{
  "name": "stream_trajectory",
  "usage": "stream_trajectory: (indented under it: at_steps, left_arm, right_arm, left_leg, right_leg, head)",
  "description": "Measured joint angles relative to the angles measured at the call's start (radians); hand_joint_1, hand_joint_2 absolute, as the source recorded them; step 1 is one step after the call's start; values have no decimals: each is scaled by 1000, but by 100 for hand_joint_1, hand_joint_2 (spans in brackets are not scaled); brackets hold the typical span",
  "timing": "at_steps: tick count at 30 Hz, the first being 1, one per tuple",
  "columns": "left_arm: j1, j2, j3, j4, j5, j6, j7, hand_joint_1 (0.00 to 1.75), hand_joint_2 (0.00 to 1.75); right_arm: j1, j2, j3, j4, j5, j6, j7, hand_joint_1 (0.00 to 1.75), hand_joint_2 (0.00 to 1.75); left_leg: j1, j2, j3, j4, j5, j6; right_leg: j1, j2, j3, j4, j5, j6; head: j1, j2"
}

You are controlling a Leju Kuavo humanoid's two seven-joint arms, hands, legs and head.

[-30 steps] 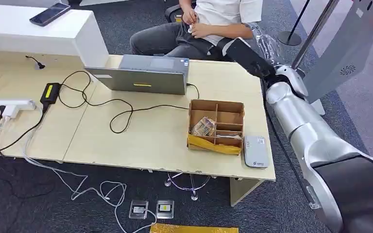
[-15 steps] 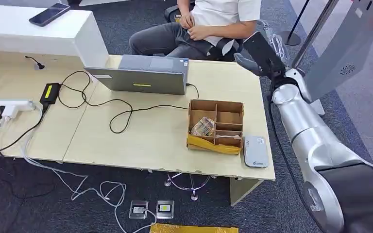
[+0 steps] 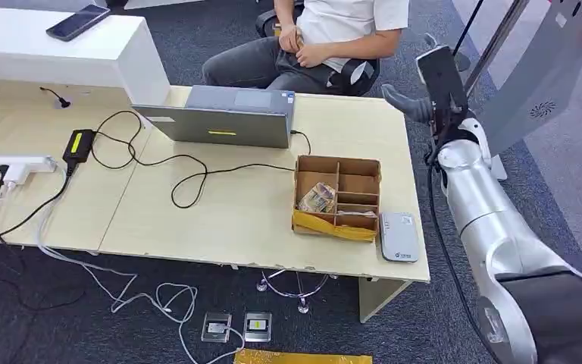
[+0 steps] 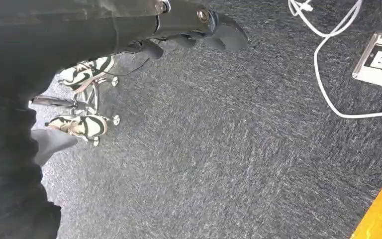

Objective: Pass the card to the sensor for recognition and then transmit it.

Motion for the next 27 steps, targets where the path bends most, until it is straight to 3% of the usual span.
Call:
stream_trajectory:
  at_steps: [6,10,15,20,27]
  left_arm:
    - [0,0,9,0,-13,1,0,0,175]
    - [0,-3,10,0,-29,1,2,0,175]
    - [-2,-5,10,0,-52,-6,2,0,175]
    - [-2,-5,10,0,-48,-2,2,0,175]
    - [1,-5,17,0,-44,0,2,0,175]
  right_arm:
    - [51,-34,0,-92,-51,28,30,0,175]
    - [194,-84,0,-272,-70,63,99,0,175]
    - [400,-148,-26,-557,-71,225,173,0,175]
    - [509,-193,-51,-757,-107,372,220,0,175]
    - [589,-223,-51,-879,-86,400,220,0,175]
  left_leg:
    - [0,1,1,0,0,0]
    - [1,-3,0,0,0,0]
    - [0,-2,0,0,-1,0]
    - [0,0,1,0,-1,-1]
    - [0,0,0,0,-1,-1]
  right_leg:
    - [0,1,-1,0,0,0]
    - [0,-2,1,-1,0,0]
    - [0,-2,1,-1,-1,0]
    - [0,0,0,-1,-1,0]
    - [0,0,0,-1,-1,0]
  head:
    - [0,0]
    - [0,0]
    - [0,0]
    - [0,0]
    - [0,0]
